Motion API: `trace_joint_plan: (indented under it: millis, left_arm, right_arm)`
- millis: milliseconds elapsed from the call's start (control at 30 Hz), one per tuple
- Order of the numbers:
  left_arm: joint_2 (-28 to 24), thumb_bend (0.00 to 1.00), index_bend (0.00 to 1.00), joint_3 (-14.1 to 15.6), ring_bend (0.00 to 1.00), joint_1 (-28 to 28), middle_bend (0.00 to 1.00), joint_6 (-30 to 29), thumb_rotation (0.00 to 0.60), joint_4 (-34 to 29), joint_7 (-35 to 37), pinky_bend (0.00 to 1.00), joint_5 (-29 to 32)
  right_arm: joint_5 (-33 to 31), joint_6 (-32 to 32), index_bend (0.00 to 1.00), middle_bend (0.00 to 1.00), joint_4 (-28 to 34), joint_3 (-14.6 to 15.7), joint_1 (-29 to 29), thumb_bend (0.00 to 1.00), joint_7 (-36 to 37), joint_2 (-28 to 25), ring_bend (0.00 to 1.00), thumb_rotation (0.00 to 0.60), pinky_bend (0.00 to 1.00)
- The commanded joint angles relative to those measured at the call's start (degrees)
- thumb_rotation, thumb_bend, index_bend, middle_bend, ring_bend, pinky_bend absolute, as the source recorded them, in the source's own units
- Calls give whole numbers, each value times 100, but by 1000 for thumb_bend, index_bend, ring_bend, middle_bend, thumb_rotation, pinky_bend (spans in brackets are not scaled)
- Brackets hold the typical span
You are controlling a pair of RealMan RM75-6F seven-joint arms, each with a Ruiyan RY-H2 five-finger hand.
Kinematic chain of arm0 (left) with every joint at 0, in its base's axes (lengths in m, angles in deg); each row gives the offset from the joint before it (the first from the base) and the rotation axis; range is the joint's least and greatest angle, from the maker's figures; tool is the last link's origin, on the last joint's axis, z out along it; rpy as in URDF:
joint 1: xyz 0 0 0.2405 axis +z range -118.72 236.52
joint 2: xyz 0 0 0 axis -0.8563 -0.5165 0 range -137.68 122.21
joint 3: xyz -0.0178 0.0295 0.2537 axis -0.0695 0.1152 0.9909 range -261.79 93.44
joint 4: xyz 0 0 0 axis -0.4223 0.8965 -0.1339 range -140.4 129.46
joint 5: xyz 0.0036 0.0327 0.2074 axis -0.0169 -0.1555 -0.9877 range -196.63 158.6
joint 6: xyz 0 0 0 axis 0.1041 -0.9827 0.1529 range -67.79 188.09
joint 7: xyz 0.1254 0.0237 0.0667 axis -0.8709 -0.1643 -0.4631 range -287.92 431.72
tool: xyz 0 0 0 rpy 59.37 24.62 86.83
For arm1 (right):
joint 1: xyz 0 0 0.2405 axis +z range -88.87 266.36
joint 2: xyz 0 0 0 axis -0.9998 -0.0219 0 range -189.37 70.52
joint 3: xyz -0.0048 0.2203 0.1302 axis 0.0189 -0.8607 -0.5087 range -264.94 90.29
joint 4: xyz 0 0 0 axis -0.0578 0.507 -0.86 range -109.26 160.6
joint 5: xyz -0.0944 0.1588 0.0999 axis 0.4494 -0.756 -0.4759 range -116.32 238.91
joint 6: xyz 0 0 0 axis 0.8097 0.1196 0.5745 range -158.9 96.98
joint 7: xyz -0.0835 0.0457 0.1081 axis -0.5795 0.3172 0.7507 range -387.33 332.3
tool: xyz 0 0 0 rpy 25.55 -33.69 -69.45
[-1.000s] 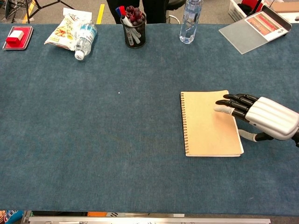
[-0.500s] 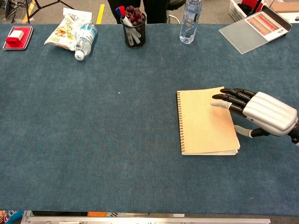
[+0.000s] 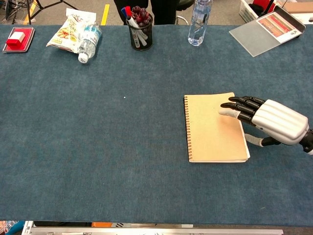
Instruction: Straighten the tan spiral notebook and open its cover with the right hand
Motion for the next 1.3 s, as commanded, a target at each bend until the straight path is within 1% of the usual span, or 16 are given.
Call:
trace_joint_plan:
  millis: [33,300,467,667,733,867,933,1000,1167,1300]
  left_arm:
    - [-1,358,255,2,107,-1,62,3,600,-1,-3,279,0]
    - [-2,358,258,2,108,1,62,3,600,-10,-11,279,-1]
    - [-4,357,261,2,108,1,62,12,600,-12,-9,279,4]
    - [0,358,261,1,108,3,62,5,600,-3,3,279,2]
    - [-2,357,261,0,108,6,62,2,600,-5,10,279,2]
    - [-8,358,261,0,107,8,62,-4,600,-11,17,279,-1]
    - [-10,358,261,-1,108,11,62,-10,600,-14,16,279,-2]
    - [-15,357,260,-2,108,12,62,-13,600,-26,14,279,-3]
    - [-19,357,261,-2,108,9,62,-13,600,-33,4,279,-8]
    - [-25,357,261,-3,107,10,62,-12,600,-41,10,279,-6]
  right_arm:
    - [5,-26,118,103,-15,17,-15,338,5,9,29,600,158]
    - [11,-101,118,103,-70,50,-38,337,4,49,29,600,158]
    - [-18,-88,118,103,-92,14,-27,341,16,93,29,600,158]
    - [-73,-25,133,116,-97,-54,-23,376,46,159,29,600,158]
    - [-82,-15,152,117,-101,-64,-22,392,66,171,29,600,158]
    - [-106,-6,224,118,-112,-86,-23,408,80,193,29,600,158]
    - [-111,6,267,118,-117,-93,-21,409,87,199,29,600,158]
    - [-114,20,333,118,-118,-97,-19,409,94,203,29,600,158]
    - [-129,40,442,123,-116,-112,-17,409,113,210,29,600,158]
    - [-142,53,493,128,-117,-123,-19,409,133,219,29,600,158]
